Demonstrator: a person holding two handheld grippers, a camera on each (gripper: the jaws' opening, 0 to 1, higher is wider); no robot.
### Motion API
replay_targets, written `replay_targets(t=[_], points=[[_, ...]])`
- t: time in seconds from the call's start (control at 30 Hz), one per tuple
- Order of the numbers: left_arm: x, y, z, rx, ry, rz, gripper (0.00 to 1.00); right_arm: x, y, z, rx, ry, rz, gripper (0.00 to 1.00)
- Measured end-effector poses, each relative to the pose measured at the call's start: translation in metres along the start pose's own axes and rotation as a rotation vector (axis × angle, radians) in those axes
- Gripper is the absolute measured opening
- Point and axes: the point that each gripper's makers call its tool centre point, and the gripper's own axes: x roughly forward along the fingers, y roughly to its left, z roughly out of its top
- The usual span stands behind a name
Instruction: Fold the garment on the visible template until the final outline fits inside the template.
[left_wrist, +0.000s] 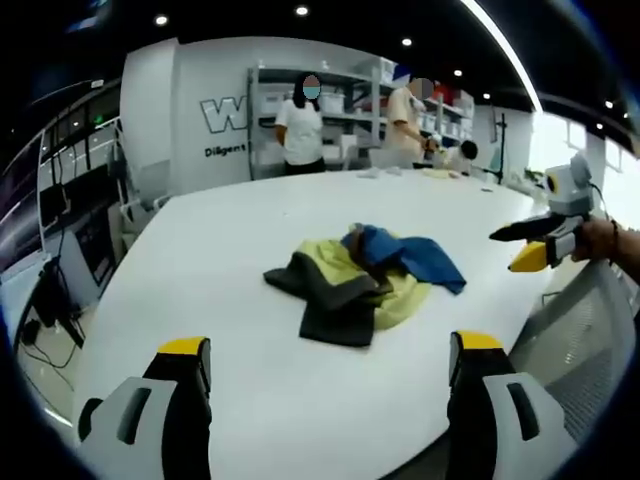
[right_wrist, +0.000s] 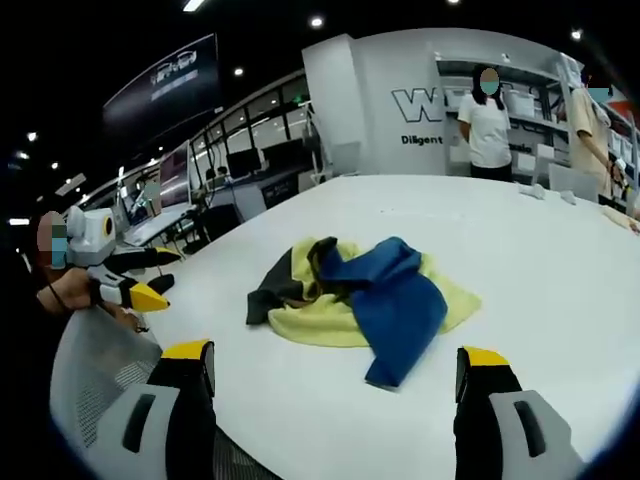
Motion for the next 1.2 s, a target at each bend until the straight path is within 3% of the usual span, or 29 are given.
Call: replay_targets(t=[1.2], points=[[-0.0006, 0.003, -0.002, 0.001, 0.01, 0.013, 0.97, 0.0015, 0.0041, -0.0053, -0.022, 0.022, 0.017, 0.99]])
